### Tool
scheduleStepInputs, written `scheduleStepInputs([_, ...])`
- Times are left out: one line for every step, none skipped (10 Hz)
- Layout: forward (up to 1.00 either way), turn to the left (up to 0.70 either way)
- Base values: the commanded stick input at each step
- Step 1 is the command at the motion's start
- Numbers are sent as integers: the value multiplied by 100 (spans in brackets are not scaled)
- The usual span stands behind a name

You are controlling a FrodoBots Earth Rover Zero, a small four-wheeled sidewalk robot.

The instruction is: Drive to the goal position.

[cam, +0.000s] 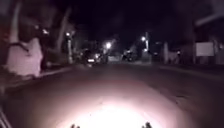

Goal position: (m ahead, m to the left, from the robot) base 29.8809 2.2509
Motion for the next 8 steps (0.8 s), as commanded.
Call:
scheduleStepInputs([85,0])
scheduleStepInputs([85,0])
scheduleStepInputs([85,0])
scheduleStepInputs([85,0])
scheduleStepInputs([85,0])
scheduleStepInputs([85,0])
scheduleStepInputs([85,0])
scheduleStepInputs([85,0])
